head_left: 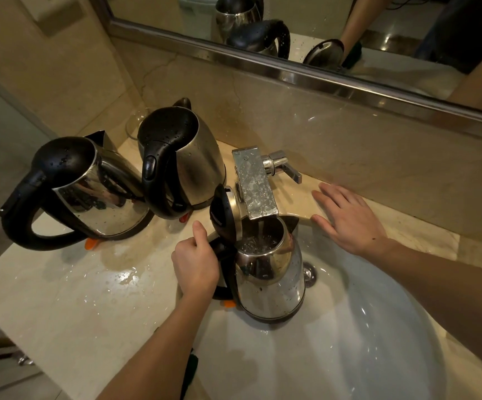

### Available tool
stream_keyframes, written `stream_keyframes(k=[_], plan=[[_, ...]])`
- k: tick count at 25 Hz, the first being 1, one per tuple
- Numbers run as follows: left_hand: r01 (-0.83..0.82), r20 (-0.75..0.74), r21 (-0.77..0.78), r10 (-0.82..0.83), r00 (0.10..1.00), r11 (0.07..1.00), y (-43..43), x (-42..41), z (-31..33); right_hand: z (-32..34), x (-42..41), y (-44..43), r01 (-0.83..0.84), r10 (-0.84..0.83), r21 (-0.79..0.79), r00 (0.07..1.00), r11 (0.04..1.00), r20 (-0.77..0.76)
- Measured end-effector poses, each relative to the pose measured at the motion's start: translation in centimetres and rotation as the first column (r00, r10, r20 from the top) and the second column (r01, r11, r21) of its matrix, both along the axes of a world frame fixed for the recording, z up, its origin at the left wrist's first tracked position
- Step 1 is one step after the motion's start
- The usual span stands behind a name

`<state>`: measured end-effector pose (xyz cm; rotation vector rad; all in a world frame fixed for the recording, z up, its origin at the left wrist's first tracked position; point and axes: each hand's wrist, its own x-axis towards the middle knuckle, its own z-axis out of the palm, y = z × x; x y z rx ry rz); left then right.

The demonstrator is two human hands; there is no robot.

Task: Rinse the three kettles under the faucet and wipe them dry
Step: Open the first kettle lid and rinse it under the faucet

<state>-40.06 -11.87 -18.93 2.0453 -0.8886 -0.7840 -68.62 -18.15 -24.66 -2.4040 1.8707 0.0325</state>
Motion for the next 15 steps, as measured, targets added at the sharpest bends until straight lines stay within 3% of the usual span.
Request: stream_keyframes(k=[15], plan=[[-0.086, -0.085, -0.108, 0.077, 0.993, 0.99, 0.4, -0.7, -0.6, 0.2, 0.1, 0.0, 0.009, -0.009, 0.019, 1.0, 1.0, -0.013]])
